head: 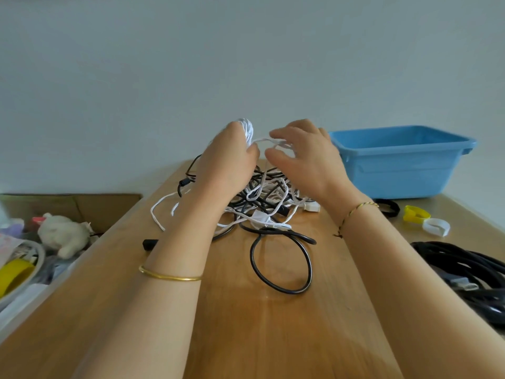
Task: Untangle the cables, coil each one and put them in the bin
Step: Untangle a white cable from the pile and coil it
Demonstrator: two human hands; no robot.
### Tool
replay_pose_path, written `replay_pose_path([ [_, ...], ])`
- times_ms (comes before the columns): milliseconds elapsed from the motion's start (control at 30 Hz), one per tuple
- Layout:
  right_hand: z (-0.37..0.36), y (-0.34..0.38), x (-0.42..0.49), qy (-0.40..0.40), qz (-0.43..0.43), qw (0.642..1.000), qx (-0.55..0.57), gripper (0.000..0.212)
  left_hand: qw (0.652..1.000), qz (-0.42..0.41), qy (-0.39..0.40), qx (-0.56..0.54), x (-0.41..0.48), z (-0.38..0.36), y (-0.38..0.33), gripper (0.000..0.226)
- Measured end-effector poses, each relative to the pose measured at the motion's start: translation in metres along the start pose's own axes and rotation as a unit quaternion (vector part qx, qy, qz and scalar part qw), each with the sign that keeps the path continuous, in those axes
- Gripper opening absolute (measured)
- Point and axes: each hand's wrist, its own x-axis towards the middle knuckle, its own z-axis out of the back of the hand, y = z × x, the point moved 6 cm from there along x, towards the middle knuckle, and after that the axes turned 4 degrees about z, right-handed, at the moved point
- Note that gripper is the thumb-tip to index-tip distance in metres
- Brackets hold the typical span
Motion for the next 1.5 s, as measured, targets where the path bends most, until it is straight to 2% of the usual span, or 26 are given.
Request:
replay_pose_path([
  [133,0.006,0.004,0.0,-0.068,0.049,0.994,0.069,0.014,0.999,-0.006,0.039,-0.001,-0.001,-0.009,0.003,0.037],
  [267,0.027,-0.013,-0.002,-0.163,-0.01,0.952,0.258,0.007,0.997,0.067,0.044,-0.007,0.0,-0.006,0.026,0.036],
  [367,0.031,-0.024,-0.001,-0.155,-0.061,0.94,0.299,0.007,0.988,0.152,0.024,-0.012,0.0,0.003,0.051,0.031],
  [400,0.026,-0.026,-0.001,-0.133,-0.079,0.922,0.355,0.008,0.986,0.168,0.019,-0.011,0.0,0.005,0.056,0.031],
  [433,0.018,-0.024,-0.002,-0.103,-0.098,0.882,0.45,0.01,0.983,0.18,0.015,-0.012,0.0,0.007,0.06,0.031],
  [500,0.005,-0.017,-0.002,-0.056,-0.137,0.754,0.64,0.013,0.979,0.204,0.004,-0.02,-0.001,0.01,0.068,0.029],
  [533,0.003,-0.018,-0.002,-0.052,-0.16,0.711,0.683,0.012,0.977,0.214,-0.004,-0.022,-0.002,0.012,0.074,0.025],
  [567,0.003,-0.026,-0.002,-0.067,-0.189,0.701,0.685,0.012,0.975,0.222,-0.012,-0.023,-0.003,0.016,0.08,0.021],
  [600,0.006,-0.037,-0.003,-0.092,-0.215,0.728,0.645,0.013,0.972,0.231,-0.02,-0.026,-0.003,0.019,0.086,0.019],
  [633,0.01,-0.05,-0.005,-0.117,-0.233,0.79,0.555,0.013,0.971,0.236,-0.028,-0.029,-0.004,0.022,0.09,0.02],
  [667,0.015,-0.061,-0.008,-0.129,-0.239,0.868,0.416,0.011,0.971,0.236,-0.034,-0.029,-0.004,0.024,0.09,0.023],
  [700,0.016,-0.067,-0.009,-0.126,-0.232,0.929,0.26,0.007,0.972,0.23,-0.039,-0.029,-0.004,0.026,0.087,0.025],
  [733,0.014,-0.07,-0.01,-0.107,-0.222,0.961,0.124,0.007,0.974,0.221,-0.044,-0.027,-0.003,0.027,0.083,0.027],
  [800,0.003,-0.072,-0.01,-0.025,-0.219,0.975,-0.031,0.014,0.979,0.191,-0.063,-0.027,0.0,0.031,0.071,0.03],
  [867,-0.006,-0.072,-0.011,0.063,-0.225,0.967,-0.097,0.019,0.986,0.147,-0.073,-0.024,0.002,0.033,0.057,0.03],
  [933,-0.004,-0.064,-0.01,0.085,-0.203,0.966,-0.138,0.026,0.994,0.101,-0.051,-0.008,0.004,0.03,0.044,0.024],
  [967,-0.001,-0.055,-0.006,0.063,-0.177,0.973,-0.137,0.028,0.996,0.08,-0.034,0.005,0.004,0.025,0.038,0.021],
  [1033,0.009,-0.028,0.0,-0.005,-0.108,0.993,-0.038,0.024,0.998,0.043,-0.007,0.039,0.004,0.015,0.025,0.02],
  [1100,0.009,-0.002,0.003,0.026,-0.061,0.992,0.109,0.036,0.998,0.02,0.0,0.056,0.004,0.01,0.016,0.023],
  [1167,0.003,0.015,-0.001,0.125,-0.029,0.983,0.133,0.031,0.999,0.019,0.002,0.042,0.004,0.01,0.014,0.021],
  [1200,0.001,0.015,-0.001,0.139,-0.018,0.982,0.13,0.025,0.999,0.029,0.013,0.026,0.003,0.01,0.015,0.019],
  [1267,0.007,0.01,0.002,0.079,-0.025,0.982,0.172,0.018,0.993,0.063,0.08,-0.055,-0.001,0.007,0.016,0.024],
  [1333,0.019,0.001,0.004,-0.03,-0.037,0.971,0.236,0.015,0.952,0.099,0.206,-0.202,-0.011,-0.004,0.011,0.023],
  [1367,0.024,-0.002,0.004,-0.062,-0.038,0.965,0.253,0.014,0.911,0.117,0.269,-0.288,-0.016,-0.009,0.006,0.018],
  [1433,0.024,-0.006,0.004,-0.065,-0.037,0.965,0.251,0.015,0.797,0.149,0.359,-0.461,-0.022,-0.012,-0.003,0.015],
  [1500,0.017,-0.009,0.001,-0.018,-0.057,0.966,0.253,0.027,0.656,0.171,0.409,-0.611,-0.022,-0.013,-0.006,0.016],
])
